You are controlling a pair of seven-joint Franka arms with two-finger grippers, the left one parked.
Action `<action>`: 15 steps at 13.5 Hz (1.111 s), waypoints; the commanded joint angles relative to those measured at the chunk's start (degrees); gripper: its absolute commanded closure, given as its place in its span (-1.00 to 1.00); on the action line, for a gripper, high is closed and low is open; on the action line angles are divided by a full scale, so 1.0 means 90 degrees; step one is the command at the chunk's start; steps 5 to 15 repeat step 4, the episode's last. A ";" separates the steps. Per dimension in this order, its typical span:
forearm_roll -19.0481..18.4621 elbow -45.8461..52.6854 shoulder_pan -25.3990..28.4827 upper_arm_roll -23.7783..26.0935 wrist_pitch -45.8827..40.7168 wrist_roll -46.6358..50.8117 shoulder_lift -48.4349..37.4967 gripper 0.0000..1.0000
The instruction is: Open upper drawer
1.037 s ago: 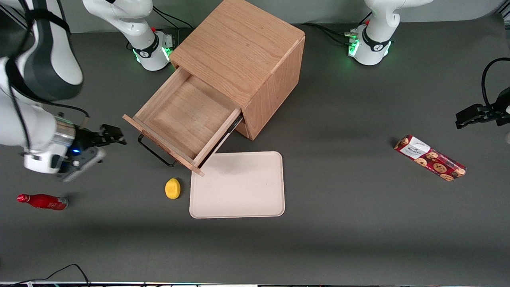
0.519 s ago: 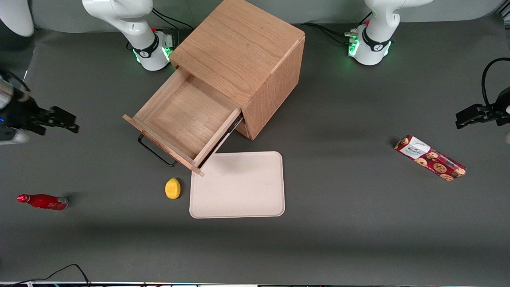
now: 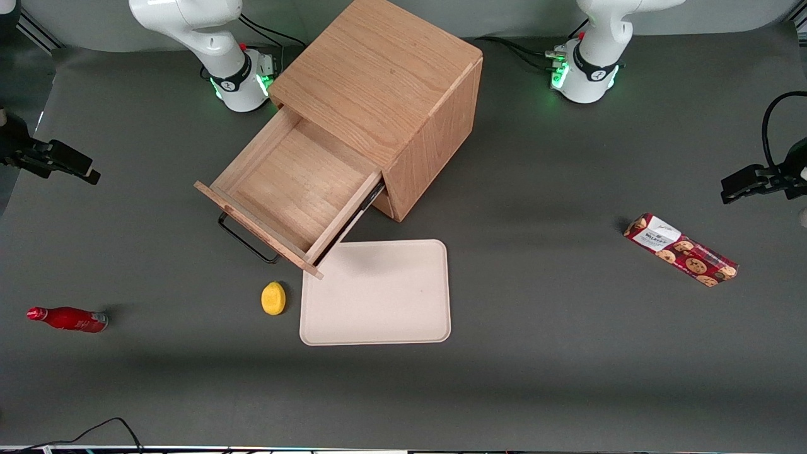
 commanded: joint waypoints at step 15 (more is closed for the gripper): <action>-0.0058 -0.0162 0.0052 -0.0064 0.0070 0.0123 -0.0071 -1.00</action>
